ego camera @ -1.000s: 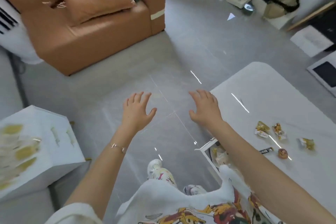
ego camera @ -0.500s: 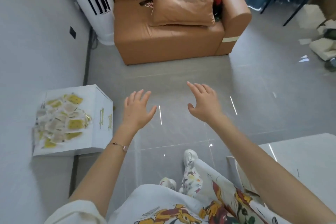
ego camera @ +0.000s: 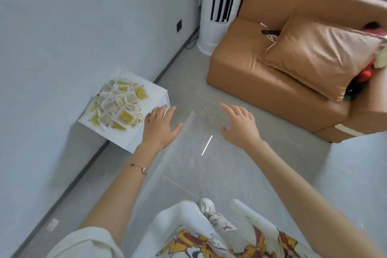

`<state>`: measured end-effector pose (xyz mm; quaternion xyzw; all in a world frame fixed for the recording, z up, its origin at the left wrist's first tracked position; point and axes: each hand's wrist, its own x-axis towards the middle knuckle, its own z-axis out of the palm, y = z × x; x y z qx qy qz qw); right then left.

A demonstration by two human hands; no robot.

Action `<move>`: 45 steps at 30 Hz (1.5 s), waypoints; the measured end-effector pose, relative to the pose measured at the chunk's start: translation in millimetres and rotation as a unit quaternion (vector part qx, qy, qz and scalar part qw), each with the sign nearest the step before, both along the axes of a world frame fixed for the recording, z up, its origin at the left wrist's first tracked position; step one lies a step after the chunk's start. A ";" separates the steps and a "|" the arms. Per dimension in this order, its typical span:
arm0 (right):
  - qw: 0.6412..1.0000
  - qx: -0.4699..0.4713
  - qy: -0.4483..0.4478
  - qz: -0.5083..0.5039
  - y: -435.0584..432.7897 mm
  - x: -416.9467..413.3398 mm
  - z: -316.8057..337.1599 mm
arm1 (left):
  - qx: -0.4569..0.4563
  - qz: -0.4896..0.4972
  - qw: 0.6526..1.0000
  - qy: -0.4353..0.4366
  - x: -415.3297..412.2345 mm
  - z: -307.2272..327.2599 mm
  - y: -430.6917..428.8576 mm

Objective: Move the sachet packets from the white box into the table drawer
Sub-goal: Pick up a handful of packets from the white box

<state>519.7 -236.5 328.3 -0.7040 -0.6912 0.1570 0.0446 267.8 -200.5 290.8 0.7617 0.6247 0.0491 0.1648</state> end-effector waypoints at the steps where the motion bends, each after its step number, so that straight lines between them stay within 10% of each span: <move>1: 1.000 0.000 0.000 0.018 16.1 -4.4 -0.2 | -0.005 0.021 1.000 -0.004 -6.6 -0.9 2.7; 27: 0.963 -0.096 0.015 0.253 337.3 -259.8 -64.3 | -0.103 0.402 0.904 -0.100 -237.5 -75.6 125.8; 45: 0.947 -0.277 0.130 0.099 453.7 -347.4 -390.6 | -0.159 0.569 0.790 -0.162 -244.4 -366.1 188.9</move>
